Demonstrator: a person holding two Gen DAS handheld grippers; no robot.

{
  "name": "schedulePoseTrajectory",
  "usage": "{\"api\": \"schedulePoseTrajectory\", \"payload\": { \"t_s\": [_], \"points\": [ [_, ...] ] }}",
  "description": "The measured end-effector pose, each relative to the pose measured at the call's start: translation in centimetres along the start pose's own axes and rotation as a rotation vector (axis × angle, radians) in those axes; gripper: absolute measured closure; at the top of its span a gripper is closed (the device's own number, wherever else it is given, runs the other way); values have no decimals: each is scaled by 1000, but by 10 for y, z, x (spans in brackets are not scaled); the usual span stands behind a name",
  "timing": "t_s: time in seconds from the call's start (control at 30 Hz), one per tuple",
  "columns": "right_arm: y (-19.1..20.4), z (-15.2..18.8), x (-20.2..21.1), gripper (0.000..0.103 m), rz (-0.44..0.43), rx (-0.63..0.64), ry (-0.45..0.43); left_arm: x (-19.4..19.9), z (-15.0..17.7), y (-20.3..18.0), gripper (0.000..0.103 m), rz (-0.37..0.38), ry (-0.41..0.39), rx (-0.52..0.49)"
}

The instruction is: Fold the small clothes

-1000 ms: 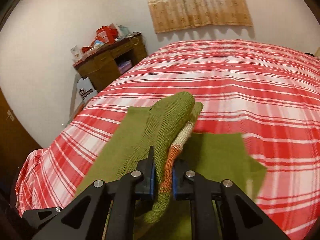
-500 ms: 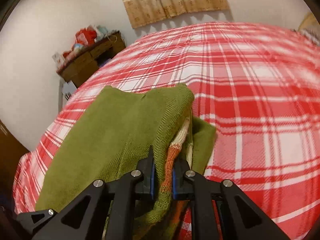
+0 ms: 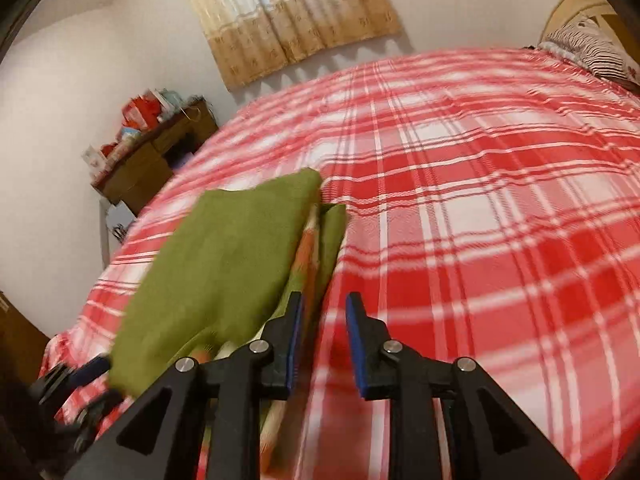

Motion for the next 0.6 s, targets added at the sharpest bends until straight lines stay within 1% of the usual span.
{"api": "schedulePoseTrajectory", "payload": {
  "t_s": [0.03, 0.07, 0.13, 0.17, 0.2, 0.23, 0.27, 0.3, 0.33, 0.37, 0.4, 0.47, 0.5, 0.53, 0.57, 0.6],
  "points": [
    [6, 3, 10, 81, -12, 4, -14, -3, 5, 7, 55, -28, 13, 4],
    [17, 7, 20, 81, -29, 13, -23, -6, 10, 12, 55, -40, 36, 10],
    [36, 11, 28, 80, -54, 41, -22, -12, 19, 16, 55, -45, 77, 33],
    [47, 12, 28, 78, -65, 68, -18, -14, 21, 18, 54, -45, 88, 46],
    [58, 12, 26, 71, -74, 102, -9, -17, 22, 20, 50, -49, 93, 60],
    [66, 14, 24, 64, -79, 132, 3, -20, 20, 17, 48, -61, 98, 64],
    [76, 15, 19, 51, -74, 183, 25, -21, 19, 16, 48, -67, 98, 59],
    [83, 17, 13, 46, -61, 225, 44, -22, 16, 12, 48, -73, 90, 46],
    [89, 18, 4, 44, -46, 277, 75, -22, 13, 10, 45, -86, 77, 31],
    [91, 20, -6, 44, -37, 305, 110, -29, 7, 12, 42, -116, 66, 22],
    [90, 24, -13, 44, -30, 320, 137, -37, 3, 16, 41, -140, 78, 29],
    [86, 34, -34, 44, -11, 351, 214, -48, 4, 24, 42, -138, 134, 83],
    [81, 42, -44, 48, 15, 373, 258, -50, 6, 28, 47, -120, 156, 120],
    [78, 51, -50, 55, 51, 405, 287, -51, 8, 30, 54, -94, 166, 148],
    [79, 58, -50, 73, 64, 434, 293, -49, 10, 29, 58, -72, 165, 155],
    [80, 60, -48, 87, 48, 433, 287, -46, 11, 27, 69, -61, 152, 143]
  ]
}}
Point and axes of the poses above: each gripper's, at about its wrist camera, not at the fingertips, and x roughly against the way its jaws point, y to its left, z to its underside, the point moved 7 cm from there along -x, roughly the way its jaws point, and after that the axes turned 11 degrees about -z, right-handed, at the moved point
